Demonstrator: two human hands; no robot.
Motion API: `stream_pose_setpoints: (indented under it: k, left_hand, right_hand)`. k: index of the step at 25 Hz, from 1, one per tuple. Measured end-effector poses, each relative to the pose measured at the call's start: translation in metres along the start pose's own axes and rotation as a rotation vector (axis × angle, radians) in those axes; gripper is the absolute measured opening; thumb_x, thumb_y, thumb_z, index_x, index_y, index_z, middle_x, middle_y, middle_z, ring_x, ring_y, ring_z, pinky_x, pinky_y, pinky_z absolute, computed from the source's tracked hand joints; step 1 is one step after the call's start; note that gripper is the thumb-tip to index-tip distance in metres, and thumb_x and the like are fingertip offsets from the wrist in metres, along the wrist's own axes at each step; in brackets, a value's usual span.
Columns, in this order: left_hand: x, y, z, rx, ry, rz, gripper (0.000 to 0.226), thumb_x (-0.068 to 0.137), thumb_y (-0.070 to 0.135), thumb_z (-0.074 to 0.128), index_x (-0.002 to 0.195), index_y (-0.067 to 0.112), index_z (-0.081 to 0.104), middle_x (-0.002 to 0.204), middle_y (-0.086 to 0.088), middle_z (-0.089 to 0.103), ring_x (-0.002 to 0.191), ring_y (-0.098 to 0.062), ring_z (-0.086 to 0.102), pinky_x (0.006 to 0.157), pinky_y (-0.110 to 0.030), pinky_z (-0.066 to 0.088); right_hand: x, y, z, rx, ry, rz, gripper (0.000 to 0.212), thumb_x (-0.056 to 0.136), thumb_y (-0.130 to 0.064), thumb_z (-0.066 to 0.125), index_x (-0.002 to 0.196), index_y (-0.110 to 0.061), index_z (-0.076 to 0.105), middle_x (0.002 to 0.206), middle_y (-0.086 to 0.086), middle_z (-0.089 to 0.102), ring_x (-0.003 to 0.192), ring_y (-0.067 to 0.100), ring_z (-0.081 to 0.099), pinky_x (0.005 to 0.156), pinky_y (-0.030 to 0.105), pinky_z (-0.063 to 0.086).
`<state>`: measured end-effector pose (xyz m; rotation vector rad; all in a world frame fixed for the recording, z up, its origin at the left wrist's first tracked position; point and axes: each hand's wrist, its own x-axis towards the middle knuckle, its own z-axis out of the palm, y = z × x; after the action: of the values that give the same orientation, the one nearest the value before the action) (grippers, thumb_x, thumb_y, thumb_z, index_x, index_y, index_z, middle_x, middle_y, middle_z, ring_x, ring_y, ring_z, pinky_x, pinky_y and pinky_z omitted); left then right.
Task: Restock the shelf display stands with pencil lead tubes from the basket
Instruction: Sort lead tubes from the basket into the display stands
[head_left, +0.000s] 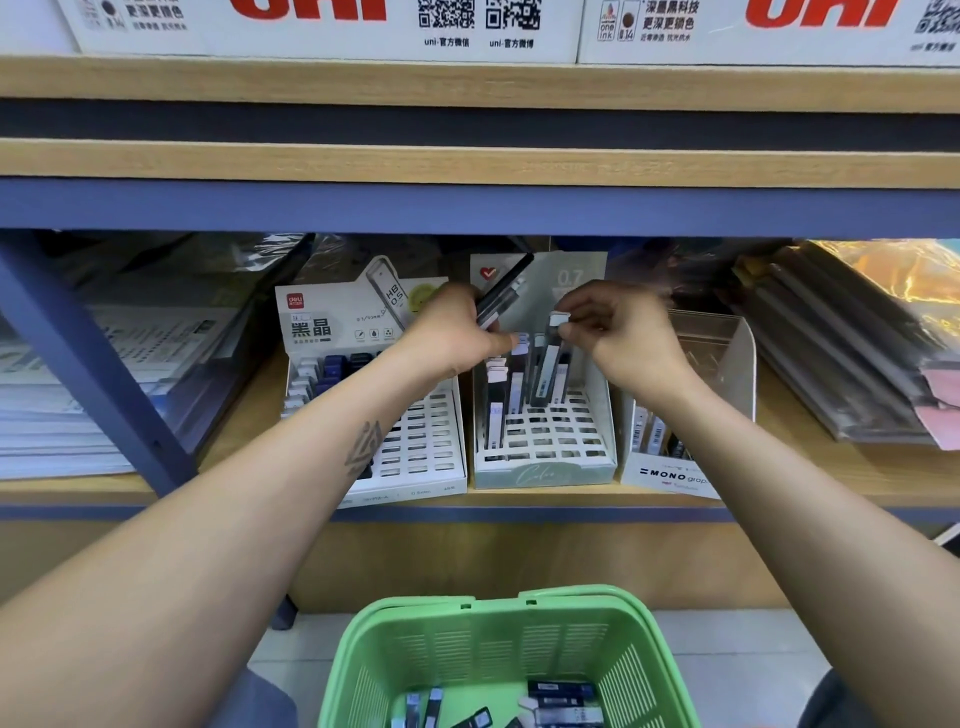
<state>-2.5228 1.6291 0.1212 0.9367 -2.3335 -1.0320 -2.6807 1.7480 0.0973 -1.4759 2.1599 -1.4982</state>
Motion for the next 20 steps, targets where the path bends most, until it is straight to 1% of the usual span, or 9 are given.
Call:
stream_pose_setpoints:
  k: [2, 3, 6, 9, 12, 14, 16, 18, 20]
  left_hand:
    - [0.001, -0.001, 0.002, 0.024, -0.009, -0.007, 0.022, 0.083, 0.025, 0.082, 0.092, 0.016, 0.064, 0.081, 0.004, 0.065, 0.07, -0.008, 0.062, 0.053, -0.02, 0.042]
    - [0.001, -0.002, 0.003, 0.035, -0.013, -0.013, 0.023, 0.083, 0.024, 0.082, 0.092, 0.017, 0.063, 0.083, 0.005, 0.065, 0.074, -0.01, 0.062, 0.056, -0.02, 0.042]
    - [0.002, -0.004, 0.003, 0.047, -0.023, -0.038, 0.021, 0.082, 0.022, 0.082, 0.089, 0.017, 0.063, 0.078, 0.004, 0.064, 0.067, -0.011, 0.06, 0.053, -0.022, 0.041]
    - [0.002, -0.005, 0.003, 0.038, -0.019, -0.056, 0.02, 0.082, 0.021, 0.083, 0.089, 0.017, 0.064, 0.073, 0.005, 0.064, 0.057, -0.007, 0.056, 0.044, -0.017, 0.039]
    - [0.002, -0.005, 0.003, 0.024, -0.027, -0.054, 0.021, 0.083, 0.019, 0.082, 0.085, 0.019, 0.061, 0.07, 0.006, 0.062, 0.05, -0.004, 0.051, 0.039, -0.015, 0.035]
    - [0.002, -0.006, 0.003, 0.024, -0.019, -0.051, 0.021, 0.082, 0.018, 0.082, 0.081, 0.02, 0.061, 0.068, 0.006, 0.061, 0.046, -0.002, 0.051, 0.037, -0.012, 0.034]
    - [0.002, -0.007, 0.002, 0.018, -0.009, -0.051, 0.022, 0.081, 0.017, 0.082, 0.078, 0.02, 0.06, 0.066, 0.006, 0.062, 0.04, 0.002, 0.05, 0.037, -0.011, 0.034]
    - [0.003, -0.008, 0.002, 0.008, -0.01, -0.051, 0.022, 0.081, 0.016, 0.082, 0.078, 0.018, 0.061, 0.066, 0.005, 0.062, 0.037, 0.003, 0.05, 0.037, -0.011, 0.034]
    - [0.003, -0.008, 0.002, 0.001, -0.015, -0.047, 0.021, 0.081, 0.016, 0.082, 0.079, 0.018, 0.062, 0.067, 0.004, 0.062, 0.036, 0.002, 0.05, 0.037, -0.011, 0.034]
  right_hand:
    - [0.0, 0.001, 0.001, 0.018, -0.018, 0.007, 0.021, 0.087, -0.001, 0.074, 0.096, -0.02, 0.07, 0.095, 0.004, 0.074, 0.09, 0.019, 0.071, 0.085, 0.033, 0.059]
    - [0.0, 0.001, 0.001, 0.031, -0.026, 0.008, 0.021, 0.086, 0.0, 0.075, 0.094, -0.019, 0.071, 0.094, 0.005, 0.074, 0.09, 0.021, 0.071, 0.086, 0.034, 0.059]
    - [-0.001, -0.003, 0.0, 0.04, -0.077, -0.003, 0.021, 0.085, -0.001, 0.076, 0.087, -0.021, 0.071, 0.091, 0.002, 0.074, 0.089, 0.021, 0.071, 0.087, 0.034, 0.059]
    - [-0.001, -0.002, 0.001, 0.002, -0.115, -0.013, 0.024, 0.084, -0.001, 0.076, 0.083, -0.024, 0.07, 0.088, 0.001, 0.073, 0.087, 0.02, 0.07, 0.086, 0.036, 0.059]
    - [-0.001, 0.005, 0.007, -0.11, -0.105, -0.031, 0.016, 0.086, -0.003, 0.075, 0.09, -0.018, 0.073, 0.09, 0.002, 0.073, 0.086, 0.019, 0.069, 0.087, 0.04, 0.058]
    - [-0.003, 0.009, 0.011, -0.229, -0.075, -0.083, 0.014, 0.089, -0.007, 0.072, 0.1, -0.015, 0.076, 0.096, 0.003, 0.074, 0.09, 0.019, 0.069, 0.088, 0.039, 0.057]
    - [-0.005, 0.009, 0.013, -0.36, -0.046, -0.189, 0.018, 0.092, -0.007, 0.068, 0.105, -0.014, 0.078, 0.104, 0.002, 0.075, 0.097, 0.022, 0.068, 0.088, 0.038, 0.056]
    - [-0.004, 0.007, 0.013, -0.493, -0.043, -0.327, 0.019, 0.091, -0.004, 0.066, 0.104, -0.01, 0.078, 0.107, 0.005, 0.073, 0.099, 0.029, 0.066, 0.083, 0.042, 0.056]
    - [-0.005, 0.005, 0.014, -0.595, -0.068, -0.365, 0.019, 0.089, -0.003, 0.064, 0.102, -0.009, 0.078, 0.107, 0.005, 0.07, 0.098, 0.033, 0.064, 0.077, 0.045, 0.056]
